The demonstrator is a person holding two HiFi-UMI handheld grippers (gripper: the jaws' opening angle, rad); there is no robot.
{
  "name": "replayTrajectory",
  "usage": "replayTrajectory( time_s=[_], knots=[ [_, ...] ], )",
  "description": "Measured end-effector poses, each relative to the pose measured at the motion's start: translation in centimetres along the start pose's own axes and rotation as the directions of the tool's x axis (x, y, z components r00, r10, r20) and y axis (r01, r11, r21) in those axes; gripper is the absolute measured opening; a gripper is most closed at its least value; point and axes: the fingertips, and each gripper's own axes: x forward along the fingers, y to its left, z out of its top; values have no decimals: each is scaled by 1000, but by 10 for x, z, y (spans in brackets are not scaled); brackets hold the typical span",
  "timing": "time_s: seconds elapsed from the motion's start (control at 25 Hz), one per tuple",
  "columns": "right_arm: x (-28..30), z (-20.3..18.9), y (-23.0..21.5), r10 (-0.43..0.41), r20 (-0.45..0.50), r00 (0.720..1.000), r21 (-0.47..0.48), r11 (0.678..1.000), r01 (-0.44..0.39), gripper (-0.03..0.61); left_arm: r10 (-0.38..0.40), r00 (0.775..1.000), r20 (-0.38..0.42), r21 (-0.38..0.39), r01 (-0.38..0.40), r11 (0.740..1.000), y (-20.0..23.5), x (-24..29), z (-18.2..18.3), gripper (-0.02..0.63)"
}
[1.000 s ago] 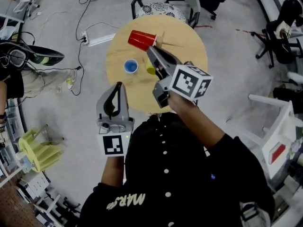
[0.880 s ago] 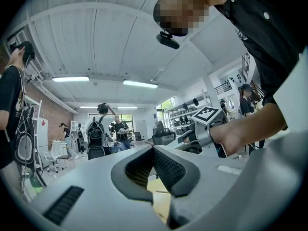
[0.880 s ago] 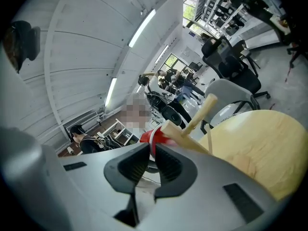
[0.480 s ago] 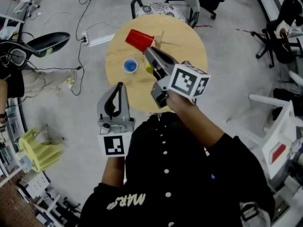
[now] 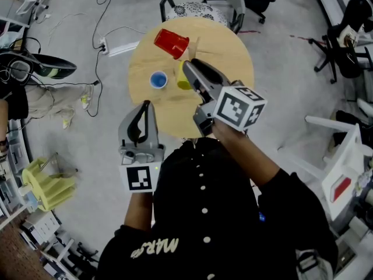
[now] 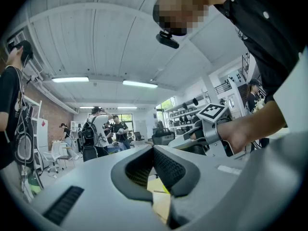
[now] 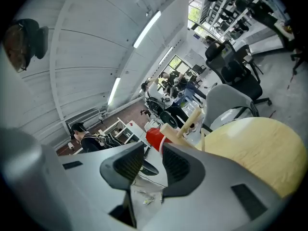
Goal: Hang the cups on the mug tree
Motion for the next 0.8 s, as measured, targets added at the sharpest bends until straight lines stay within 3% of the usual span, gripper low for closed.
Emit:
replayTrajectory(
  time_s=[0.12, 0.24, 0.32, 0.48, 0.6, 0.8],
  knots=[
    [-6, 2, 3, 3, -10, 1000, -76, 997, -4, 121, -1, 1000, 1, 3, 1, 1000, -2, 2, 2, -5],
    [-17, 3, 11, 21, -22, 1000, -253, 967, -26, 135, 11, 1000, -4, 8, -11, 1000, -4, 1, 3, -5],
    [-28, 2, 21, 41, -27, 999, -415, 908, -49, 135, 26, 1000, -7, 9, -26, 1000, -5, -2, 5, -5],
    [-47, -10, 40, 60, -88, 994, -666, 739, -104, 138, 71, 997, -11, 13, -71, 997, -6, -11, 8, -5],
    [-53, -26, 44, 36, -138, 990, -751, 648, -129, 150, 117, 993, -24, 0, -117, 993, -1, -18, 6, -5],
    [-54, -45, 52, 31, -135, 990, -823, 552, -130, 157, 173, 985, -21, -5, -173, 985, 11, -31, 5, -5]
  ],
)
